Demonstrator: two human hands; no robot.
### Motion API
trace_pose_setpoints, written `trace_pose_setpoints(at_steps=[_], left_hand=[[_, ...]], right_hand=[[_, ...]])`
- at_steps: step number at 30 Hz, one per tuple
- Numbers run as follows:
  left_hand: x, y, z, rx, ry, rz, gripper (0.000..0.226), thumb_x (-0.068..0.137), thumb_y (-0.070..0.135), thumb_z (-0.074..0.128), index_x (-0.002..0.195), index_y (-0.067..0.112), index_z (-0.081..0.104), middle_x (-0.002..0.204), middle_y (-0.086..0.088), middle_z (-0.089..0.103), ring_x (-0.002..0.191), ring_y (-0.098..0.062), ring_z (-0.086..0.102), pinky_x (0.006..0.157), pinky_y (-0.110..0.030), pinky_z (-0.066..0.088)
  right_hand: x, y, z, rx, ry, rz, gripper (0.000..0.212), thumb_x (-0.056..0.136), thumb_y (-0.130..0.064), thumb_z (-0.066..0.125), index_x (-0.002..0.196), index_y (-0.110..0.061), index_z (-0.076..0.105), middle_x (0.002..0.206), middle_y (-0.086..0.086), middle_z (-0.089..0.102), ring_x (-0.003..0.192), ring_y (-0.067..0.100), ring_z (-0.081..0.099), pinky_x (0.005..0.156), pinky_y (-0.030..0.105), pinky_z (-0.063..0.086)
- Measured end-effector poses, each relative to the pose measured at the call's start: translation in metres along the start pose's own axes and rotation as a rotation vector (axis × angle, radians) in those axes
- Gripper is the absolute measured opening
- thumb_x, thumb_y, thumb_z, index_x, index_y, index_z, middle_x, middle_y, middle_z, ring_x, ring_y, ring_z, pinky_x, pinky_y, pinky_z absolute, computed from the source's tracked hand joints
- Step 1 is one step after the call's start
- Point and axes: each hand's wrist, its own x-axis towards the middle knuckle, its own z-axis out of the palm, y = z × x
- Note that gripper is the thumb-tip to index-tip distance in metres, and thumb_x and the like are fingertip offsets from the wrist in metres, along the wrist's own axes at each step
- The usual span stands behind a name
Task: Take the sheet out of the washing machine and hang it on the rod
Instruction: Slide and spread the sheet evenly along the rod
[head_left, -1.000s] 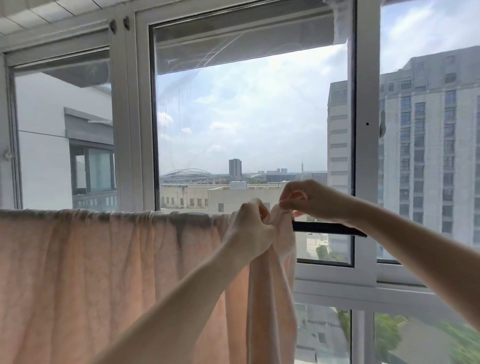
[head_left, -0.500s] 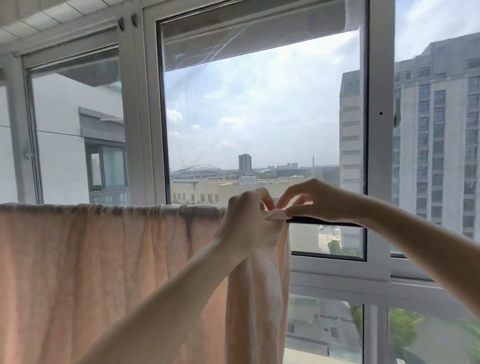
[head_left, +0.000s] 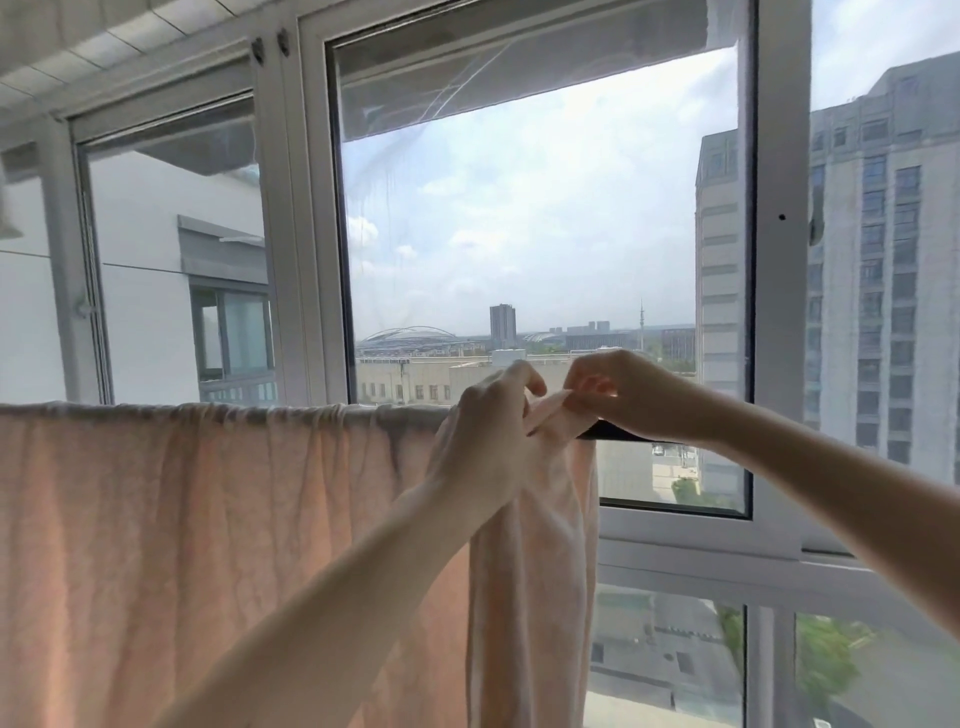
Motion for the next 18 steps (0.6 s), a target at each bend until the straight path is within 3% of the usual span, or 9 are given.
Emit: trace_pose_setpoints(at_steps=[4,7,10,14,18], left_hand=[[0.003,-0.003,0.0,0.112,0.084,-0.011,0.012,0.09,0.028,0.066,0.097,0.021,0.059,0.077,0.012,0.049,0.078,-0.012,0.054,0.056,-0.015,0.029],[0.009,0.003,0.003,0.038,0.124,-0.046,0.002,0.091,0.022,0.061,0.091,0.02,0.06,0.082,0.011,0.053,0.087,-0.011,0.052,0.063,-0.019,0.033],[0.015,0.011,0.007,-0.183,0.09,-0.158,0.006,0.091,0.014,0.062,0.086,0.018,0.061,0.08,0.009,0.06,0.079,-0.009,0.056,0.065,-0.018,0.041],[0.013,0.019,0.013,-0.327,0.04,-0.232,0.011,0.092,0.014,0.062,0.083,0.02,0.059,0.077,0.008,0.06,0.078,-0.01,0.059,0.077,-0.031,0.049],[0.01,0.023,0.02,-0.441,-0.078,-0.293,0.004,0.095,0.021,0.059,0.093,0.017,0.059,0.082,0.005,0.061,0.081,-0.012,0.06,0.074,-0.028,0.051]], right_hand=[[0.002,-0.005,-0.002,-0.151,0.13,-0.031,0.009,0.094,-0.011,0.057,0.094,-0.01,0.065,0.077,-0.013,0.058,0.069,-0.001,0.06,0.069,0.015,0.054],[0.003,-0.002,-0.005,-0.22,0.16,-0.061,0.009,0.094,-0.006,0.054,0.098,-0.007,0.062,0.085,-0.003,0.064,0.073,0.012,0.066,0.067,0.025,0.058],[0.006,0.01,-0.011,-0.276,0.106,0.03,0.011,0.087,-0.003,0.06,0.092,-0.012,0.063,0.085,0.003,0.069,0.079,0.018,0.066,0.07,0.033,0.058],[0.001,0.025,-0.024,-0.187,-0.02,0.163,0.011,0.088,-0.006,0.063,0.087,-0.017,0.061,0.082,-0.004,0.064,0.082,0.015,0.064,0.066,0.02,0.053],[-0.009,0.03,-0.036,-0.032,-0.051,0.225,0.007,0.09,-0.005,0.06,0.095,-0.011,0.059,0.085,-0.001,0.063,0.081,0.014,0.064,0.068,0.019,0.056]])
